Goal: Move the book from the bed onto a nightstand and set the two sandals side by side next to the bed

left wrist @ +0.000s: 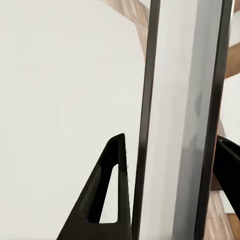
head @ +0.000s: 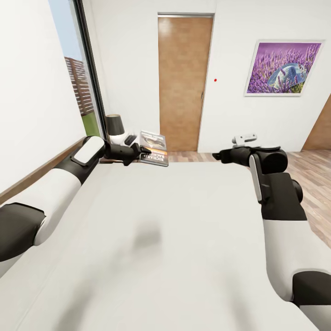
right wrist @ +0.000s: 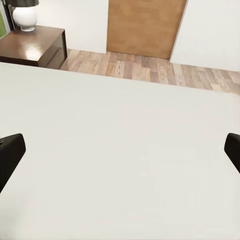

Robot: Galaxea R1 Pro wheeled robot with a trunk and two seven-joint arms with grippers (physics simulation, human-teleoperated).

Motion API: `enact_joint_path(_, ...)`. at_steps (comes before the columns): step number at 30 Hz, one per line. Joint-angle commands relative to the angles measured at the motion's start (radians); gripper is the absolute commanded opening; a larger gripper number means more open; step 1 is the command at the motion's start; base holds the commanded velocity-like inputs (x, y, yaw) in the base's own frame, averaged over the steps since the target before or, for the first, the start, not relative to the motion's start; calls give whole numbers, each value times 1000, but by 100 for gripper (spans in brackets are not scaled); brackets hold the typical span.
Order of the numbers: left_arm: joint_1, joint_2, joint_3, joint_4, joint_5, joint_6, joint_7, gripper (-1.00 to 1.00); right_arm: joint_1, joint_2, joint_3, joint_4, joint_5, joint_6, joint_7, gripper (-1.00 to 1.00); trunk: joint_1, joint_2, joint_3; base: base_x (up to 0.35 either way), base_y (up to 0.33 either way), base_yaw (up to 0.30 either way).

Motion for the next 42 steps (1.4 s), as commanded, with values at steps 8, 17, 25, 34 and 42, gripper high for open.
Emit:
enact_joint_path(8, 1, -2, -5, -2, 12, -1, 15, -100, 8, -1, -2, -8, 11, 4, 8, 100, 0, -1, -1, 0, 0, 0)
enact_joint_path(17, 4, -5, -4, -2, 12, -4, 18, -100, 10, -1, -4, -10, 12, 4, 8, 100, 0, -1, -1, -29, -1, 0)
enact_joint_path(25, 5, -6, -4, -2, 12, -3, 18, -100, 10, -1, -3, -10, 13, 4, 8, 100, 0, -1, -1, -168, -61, 0)
enact_joint_path(34, 5, -6, -4, -3, 12, -2, 18, -100, 11, -1, -2, -10, 13, 4, 7, 100, 0, -1, -1, -231, -99, 0)
enact_joint_path(42, 5, -6, -4, -3, 12, -2, 18, -100, 11, 0, -1, -10, 13, 4, 7, 100, 0, -1, -1, -207, -44, 0)
